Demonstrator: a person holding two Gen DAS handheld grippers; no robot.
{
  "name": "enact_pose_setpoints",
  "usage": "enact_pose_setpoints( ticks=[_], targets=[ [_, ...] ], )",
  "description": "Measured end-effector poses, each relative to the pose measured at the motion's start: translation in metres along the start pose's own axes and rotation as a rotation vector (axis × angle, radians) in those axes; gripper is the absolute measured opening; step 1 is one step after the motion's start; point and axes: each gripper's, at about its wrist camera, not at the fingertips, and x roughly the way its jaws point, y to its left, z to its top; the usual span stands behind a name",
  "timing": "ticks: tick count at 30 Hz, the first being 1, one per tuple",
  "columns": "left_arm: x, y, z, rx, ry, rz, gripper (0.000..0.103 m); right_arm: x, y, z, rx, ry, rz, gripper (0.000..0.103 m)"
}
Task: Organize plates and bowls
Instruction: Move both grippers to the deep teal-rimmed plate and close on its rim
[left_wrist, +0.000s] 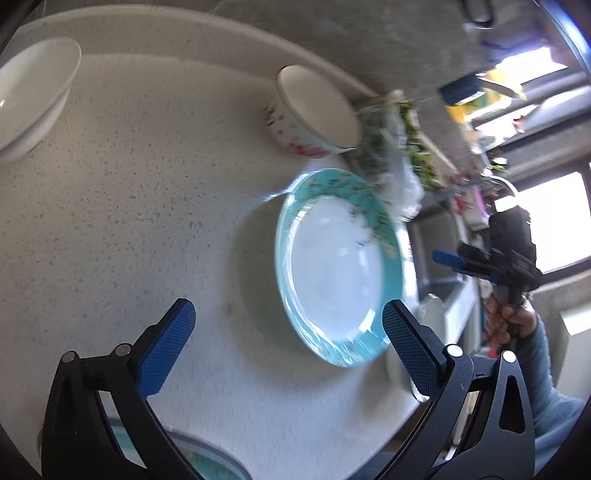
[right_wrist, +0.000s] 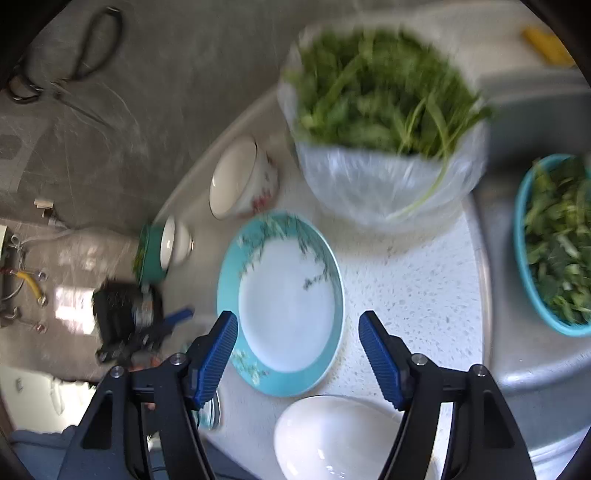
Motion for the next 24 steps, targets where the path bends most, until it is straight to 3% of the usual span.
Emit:
enact_pose_setpoints(
  ticks=[5, 9, 10, 11, 14, 18, 21, 24],
  targets=[
    [0.039, 0.001, 0.007, -0.017, 0.042, 0.063, 0.1, 0.032, -0.018, 0.017, -0.009, 0.096, 0.029, 0.071],
    [0.058, -0.004, 0.012, 0.022, 0.058, 0.122, 0.081, 0.046, -0.021, 0.016, -0.006, 0.137, 0.038, 0.066],
    [0.06, -0.006, 0.014, 0.029, 0.061, 0.125, 0.073, 0.05, -0.022, 0.015, -0.007, 0.148, 0.04, 0.064],
    [0.063, -0.009, 0.016, 0.032, 0.068, 0.127, 0.059, 0.051, -0.025, 0.016, -0.01, 0.156, 0.038, 0.062],
    [0.066, -0.018, 0.015, 0.07, 0.074, 0.16, 0.054, 0.057, -0.025, 0.017, -0.012, 0.174, 0.042, 0.056],
    [0.074, -0.023, 0.013, 0.082, 0.091, 0.142, 0.027, 0.061, -0.028, 0.018, -0.006, 0.189, 0.041, 0.052],
    [0.074, -0.022, 0.011, 0.085, 0.095, 0.131, 0.019, 0.07, -0.029, 0.019, 0.01, 0.205, 0.032, 0.042],
    [0.072, -0.018, 0.01, 0.073, 0.092, 0.121, 0.014, 0.078, -0.028, 0.019, 0.022, 0.217, 0.029, 0.024]
  ],
)
